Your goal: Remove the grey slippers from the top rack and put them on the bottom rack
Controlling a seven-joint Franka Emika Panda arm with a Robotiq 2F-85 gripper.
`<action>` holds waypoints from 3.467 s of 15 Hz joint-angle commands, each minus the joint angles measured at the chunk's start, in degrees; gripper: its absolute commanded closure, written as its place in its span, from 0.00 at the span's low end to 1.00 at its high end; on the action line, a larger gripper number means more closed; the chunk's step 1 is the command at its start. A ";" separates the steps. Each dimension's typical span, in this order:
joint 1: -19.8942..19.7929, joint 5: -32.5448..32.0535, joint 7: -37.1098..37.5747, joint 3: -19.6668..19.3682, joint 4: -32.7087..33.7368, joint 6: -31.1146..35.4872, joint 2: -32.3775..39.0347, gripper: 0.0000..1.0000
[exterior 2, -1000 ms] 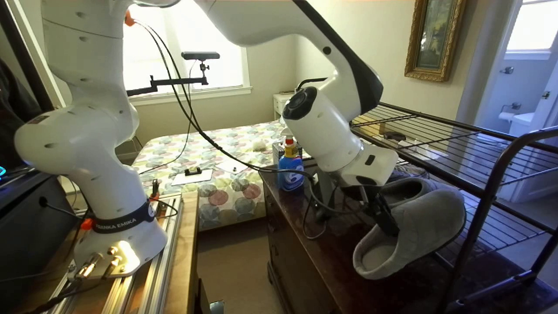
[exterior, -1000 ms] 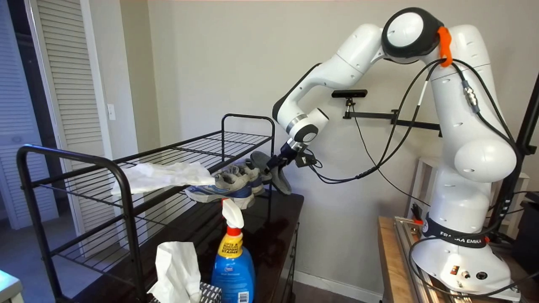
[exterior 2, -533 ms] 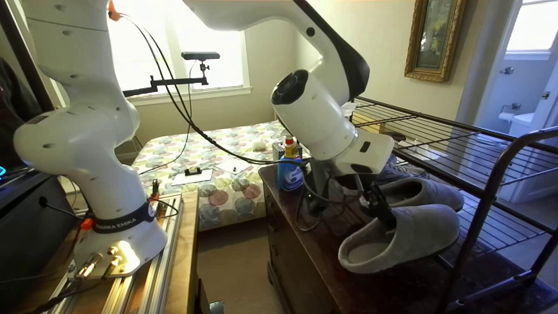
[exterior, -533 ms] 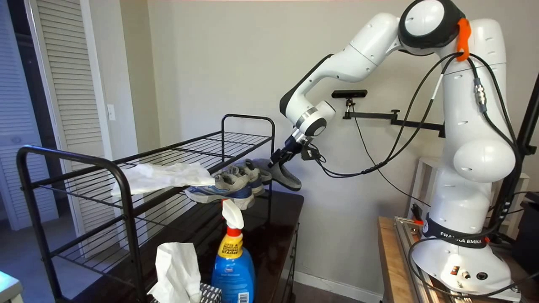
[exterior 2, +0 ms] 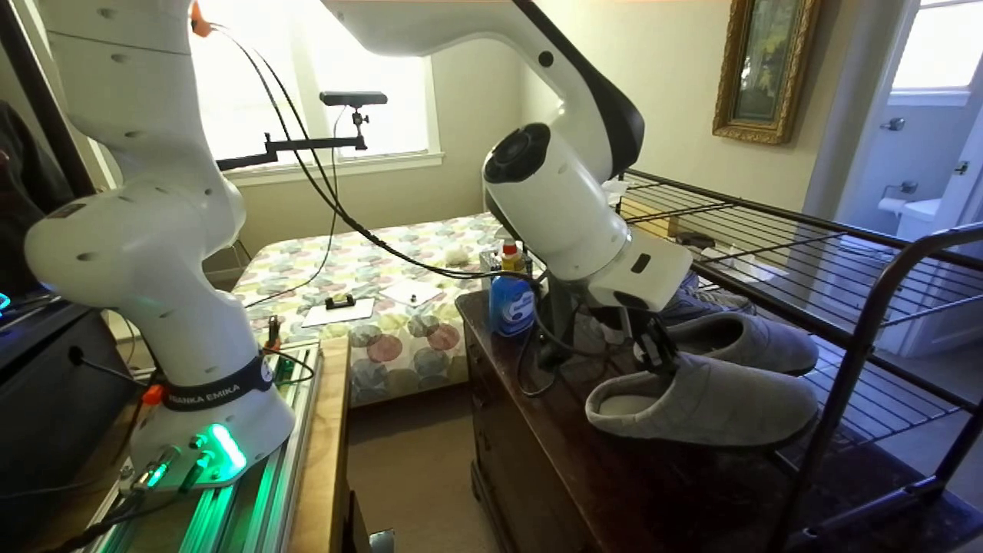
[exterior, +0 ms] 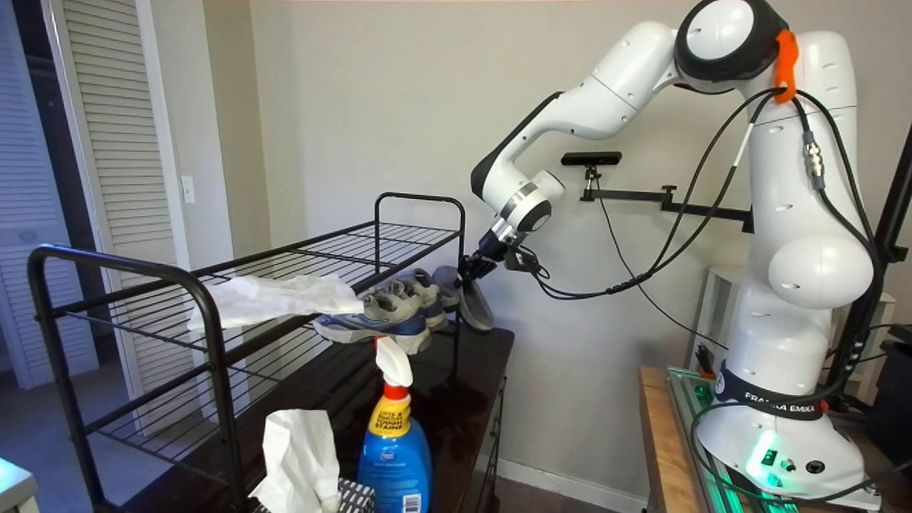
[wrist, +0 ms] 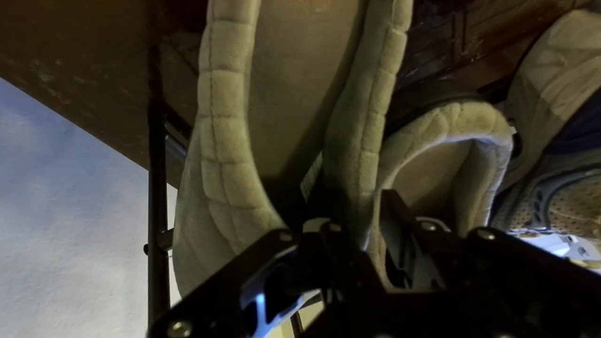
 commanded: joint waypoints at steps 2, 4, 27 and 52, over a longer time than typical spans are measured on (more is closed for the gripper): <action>0.66 -1.95 2.64 0.16 1.29 -0.58 -0.18 1.00; 0.88 -2.39 0.33 0.19 2.12 -0.70 -0.18 1.00; 1.27 -5.00 -7.78 0.11 13.58 5.46 9.75 0.99; 8.04 -26.95 1.68 -7.24 2.93 7.31 4.45 0.00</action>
